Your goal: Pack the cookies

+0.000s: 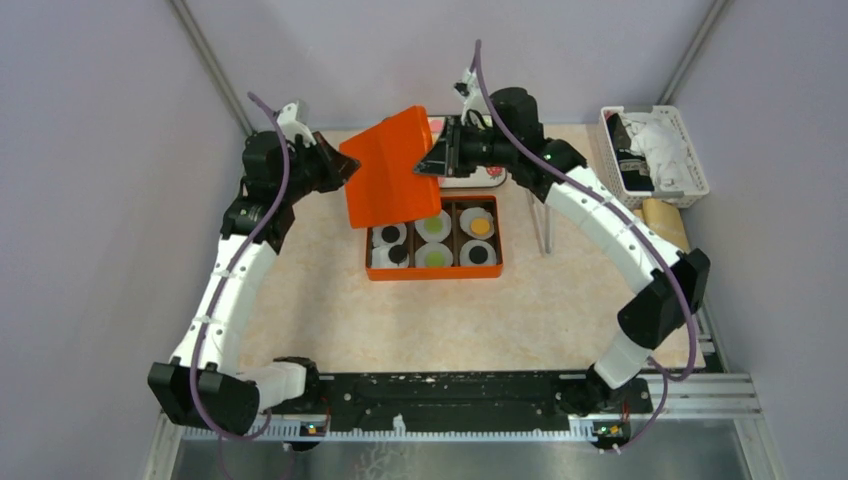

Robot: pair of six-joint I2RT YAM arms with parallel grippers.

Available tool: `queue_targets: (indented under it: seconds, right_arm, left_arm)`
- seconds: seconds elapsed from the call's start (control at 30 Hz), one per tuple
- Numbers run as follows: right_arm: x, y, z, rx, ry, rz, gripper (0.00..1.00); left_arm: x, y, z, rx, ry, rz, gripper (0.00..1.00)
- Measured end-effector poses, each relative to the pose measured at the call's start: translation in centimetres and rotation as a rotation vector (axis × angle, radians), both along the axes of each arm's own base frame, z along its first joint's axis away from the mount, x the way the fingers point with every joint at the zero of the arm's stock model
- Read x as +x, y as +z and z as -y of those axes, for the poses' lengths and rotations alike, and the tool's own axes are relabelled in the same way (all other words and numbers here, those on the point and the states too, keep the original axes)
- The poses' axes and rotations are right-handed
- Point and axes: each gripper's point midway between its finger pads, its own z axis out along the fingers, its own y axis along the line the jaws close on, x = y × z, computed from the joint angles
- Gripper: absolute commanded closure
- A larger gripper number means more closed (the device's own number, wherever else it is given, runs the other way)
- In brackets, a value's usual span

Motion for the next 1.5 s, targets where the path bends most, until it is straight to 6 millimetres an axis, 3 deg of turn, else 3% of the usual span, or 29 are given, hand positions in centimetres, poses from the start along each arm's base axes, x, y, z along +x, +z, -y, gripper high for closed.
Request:
queue_targets:
  seconds: [0.27,0.47,0.6,0.8,1.0,1.27,1.5]
  right_arm:
    - [3.0,-1.3,-1.1,0.177,0.06,-0.094,1.0]
    - [4.5,-5.3,-0.7,0.283,0.07,-0.226,1.0]
    - [4.2,-7.9,0.2,0.333,0.067,-0.324,1.0]
    - [3.3,-11.9,1.7,0.366,0.041,-0.421,1.0]
    - [1.4,-16.0,3.7,0.376,0.001,-0.519,1.0]
    - [1.1,-16.5,6.6,0.425,-0.021,-0.488,1.0]
    - [0.9,-17.0,7.9,0.432,-0.015,-0.475,1.0]
  left_arm:
    - [2.0,-1.7,-1.2,-0.028,0.016,-0.027,1.0]
    - [2.3,-4.3,-1.1,-0.029,0.007,-0.063,1.0]
    - [2.0,-6.0,-0.7,-0.034,-0.016,-0.092,1.0]
    - [1.7,-7.0,-0.1,-0.054,-0.052,-0.102,1.0]
    - [1.3,-8.4,0.3,-0.067,-0.077,-0.124,1.0]
    - [0.9,-8.9,0.8,-0.078,-0.111,-0.124,1.0]
    - [0.6,-9.7,1.5,-0.095,-0.133,-0.131,1.0]
